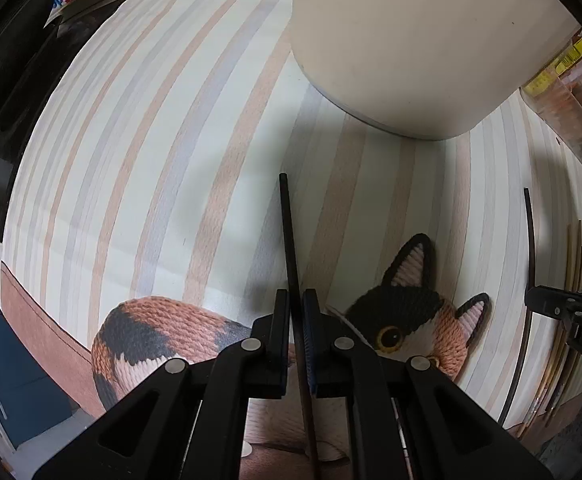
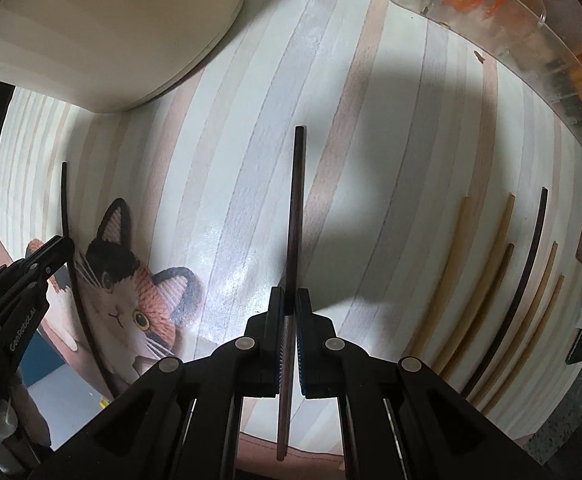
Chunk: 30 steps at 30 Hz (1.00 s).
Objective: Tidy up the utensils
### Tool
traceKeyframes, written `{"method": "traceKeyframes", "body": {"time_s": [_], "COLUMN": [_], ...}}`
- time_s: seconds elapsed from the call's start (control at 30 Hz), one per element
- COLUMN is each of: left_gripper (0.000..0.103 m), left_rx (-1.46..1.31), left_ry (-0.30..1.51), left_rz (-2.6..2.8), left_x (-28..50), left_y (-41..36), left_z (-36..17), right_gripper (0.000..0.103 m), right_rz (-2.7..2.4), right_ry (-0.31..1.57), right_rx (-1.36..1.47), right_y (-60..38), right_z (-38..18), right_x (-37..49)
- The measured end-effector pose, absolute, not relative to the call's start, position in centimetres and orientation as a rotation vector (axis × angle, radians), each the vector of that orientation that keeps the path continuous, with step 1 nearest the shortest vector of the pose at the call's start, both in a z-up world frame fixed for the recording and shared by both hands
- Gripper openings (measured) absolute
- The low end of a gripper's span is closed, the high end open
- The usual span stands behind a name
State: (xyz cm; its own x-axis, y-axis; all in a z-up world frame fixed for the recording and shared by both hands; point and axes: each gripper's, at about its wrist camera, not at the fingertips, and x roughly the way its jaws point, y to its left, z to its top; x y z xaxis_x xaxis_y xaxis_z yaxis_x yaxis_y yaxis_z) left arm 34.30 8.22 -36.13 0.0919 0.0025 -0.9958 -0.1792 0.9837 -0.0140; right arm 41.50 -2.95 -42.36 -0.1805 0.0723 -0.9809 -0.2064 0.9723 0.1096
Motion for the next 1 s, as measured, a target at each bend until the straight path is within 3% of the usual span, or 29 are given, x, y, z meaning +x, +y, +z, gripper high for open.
{"method": "traceKeyframes", "body": {"time_s": [0.43,1.0], "left_gripper": [0.003,0.002], "left_rx": [-0.111,-0.163], "left_ry": [1.428,1.065], "left_rz": [0.158,0.154], "left_x": [33.6,30.4], "left_y": [8.5,10.7], "left_z": [-36.1,-20.9], "right_gripper": [0.005,0.005], "right_rz": [0.223,0.369], "right_ry": [1.635,1.212], "right_rx": [-0.063,0.119], "right_y": [-2.6,-2.6], "right_z": [-41.3,-27.7], "right_x": [40.1,37.2]}}
